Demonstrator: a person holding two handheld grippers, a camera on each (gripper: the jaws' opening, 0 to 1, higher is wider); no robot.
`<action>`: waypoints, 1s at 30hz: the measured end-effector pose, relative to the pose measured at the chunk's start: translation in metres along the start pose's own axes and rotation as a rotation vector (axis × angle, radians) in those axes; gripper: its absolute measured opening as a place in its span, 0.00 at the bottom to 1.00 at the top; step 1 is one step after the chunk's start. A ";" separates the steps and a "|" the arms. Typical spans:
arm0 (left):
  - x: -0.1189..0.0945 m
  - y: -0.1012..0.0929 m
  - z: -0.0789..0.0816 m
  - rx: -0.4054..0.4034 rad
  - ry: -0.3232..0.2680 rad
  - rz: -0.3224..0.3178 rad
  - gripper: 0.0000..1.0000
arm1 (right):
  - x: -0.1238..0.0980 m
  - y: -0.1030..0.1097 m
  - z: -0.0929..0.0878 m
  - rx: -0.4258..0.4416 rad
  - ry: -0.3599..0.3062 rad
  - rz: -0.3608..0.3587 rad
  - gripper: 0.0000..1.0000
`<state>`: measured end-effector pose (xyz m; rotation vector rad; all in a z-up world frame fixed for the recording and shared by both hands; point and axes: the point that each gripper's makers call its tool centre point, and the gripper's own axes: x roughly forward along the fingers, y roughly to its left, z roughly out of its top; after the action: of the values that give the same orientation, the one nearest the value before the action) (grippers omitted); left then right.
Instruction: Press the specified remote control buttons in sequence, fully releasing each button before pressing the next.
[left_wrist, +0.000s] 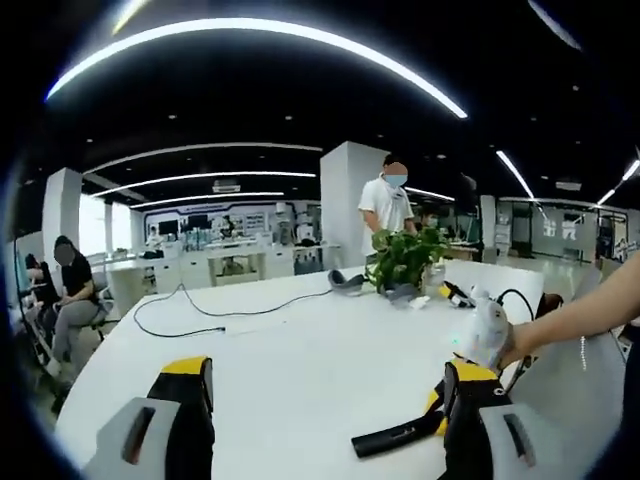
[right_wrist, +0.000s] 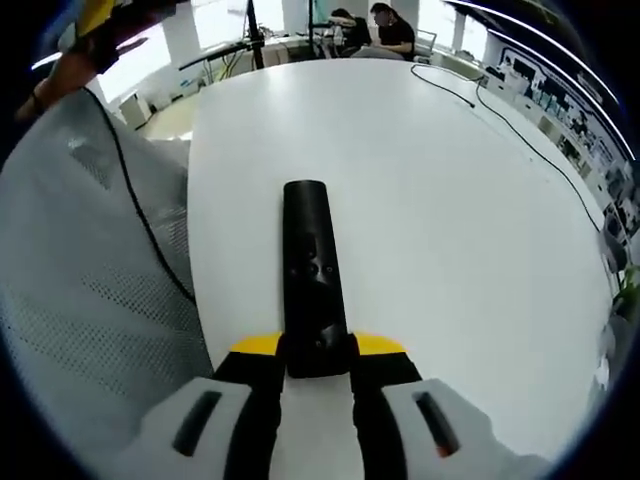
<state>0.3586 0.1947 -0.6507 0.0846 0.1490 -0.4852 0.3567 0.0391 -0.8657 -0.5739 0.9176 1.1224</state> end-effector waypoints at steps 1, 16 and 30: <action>0.000 0.000 0.000 0.004 -0.003 0.002 1.00 | 0.000 0.000 0.000 0.000 -0.002 0.000 0.25; -0.004 0.018 -0.004 -0.023 0.002 0.061 1.00 | 0.001 0.000 0.001 0.002 -0.010 -0.008 0.25; -0.001 0.020 -0.009 -0.032 0.016 0.047 1.00 | 0.001 -0.005 0.003 0.004 0.006 0.047 0.24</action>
<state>0.3655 0.2136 -0.6585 0.0602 0.1706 -0.4355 0.3627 0.0396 -0.8650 -0.5550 0.9420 1.1617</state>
